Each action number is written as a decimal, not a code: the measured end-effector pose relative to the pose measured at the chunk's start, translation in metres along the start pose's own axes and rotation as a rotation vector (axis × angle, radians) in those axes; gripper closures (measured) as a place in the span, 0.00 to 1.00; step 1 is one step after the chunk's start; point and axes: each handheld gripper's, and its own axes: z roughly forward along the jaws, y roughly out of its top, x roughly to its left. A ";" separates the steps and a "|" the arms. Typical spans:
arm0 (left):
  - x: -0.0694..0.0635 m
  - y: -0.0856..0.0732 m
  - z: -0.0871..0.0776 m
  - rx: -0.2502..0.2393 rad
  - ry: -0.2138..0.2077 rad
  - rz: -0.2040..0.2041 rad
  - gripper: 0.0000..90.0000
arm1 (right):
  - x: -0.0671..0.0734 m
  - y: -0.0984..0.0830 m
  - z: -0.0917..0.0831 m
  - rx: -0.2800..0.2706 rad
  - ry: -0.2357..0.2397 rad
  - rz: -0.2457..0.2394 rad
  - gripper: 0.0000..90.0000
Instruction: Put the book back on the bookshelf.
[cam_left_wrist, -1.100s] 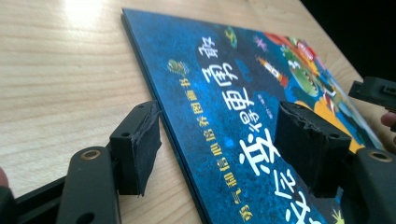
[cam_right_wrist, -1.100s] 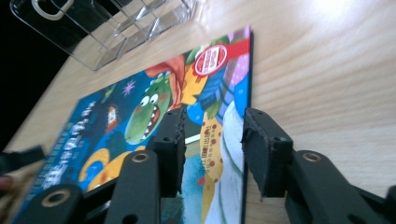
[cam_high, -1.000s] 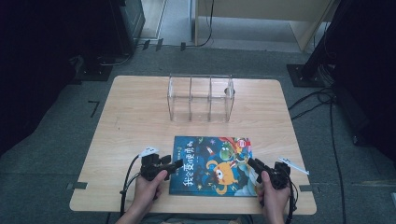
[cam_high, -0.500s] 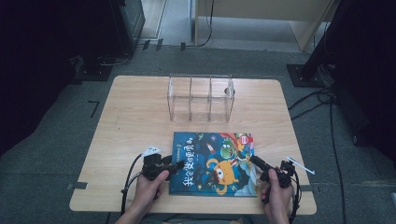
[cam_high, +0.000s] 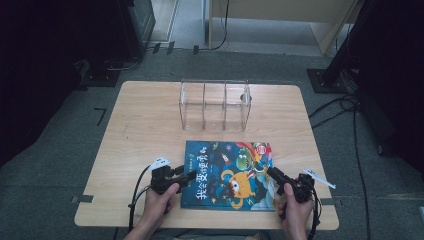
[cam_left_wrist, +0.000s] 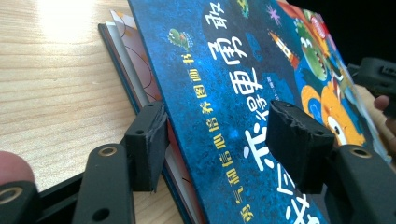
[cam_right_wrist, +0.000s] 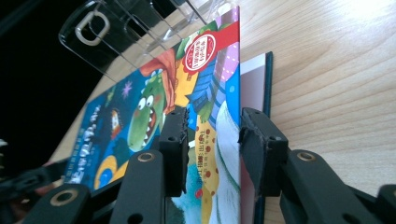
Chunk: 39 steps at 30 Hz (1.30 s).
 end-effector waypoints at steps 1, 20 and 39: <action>0.000 0.000 0.000 0.000 0.000 0.000 0.46 | 0.002 -0.001 0.000 -0.001 -0.011 -0.014 0.70; 0.009 0.005 -0.002 -0.031 -0.148 -0.114 0.73 | 0.017 -0.010 0.014 -0.005 -0.126 -0.106 0.56; 0.019 0.028 -0.014 -0.033 -0.362 -0.310 0.93 | 0.034 -0.008 0.002 -0.045 -0.212 -0.296 0.29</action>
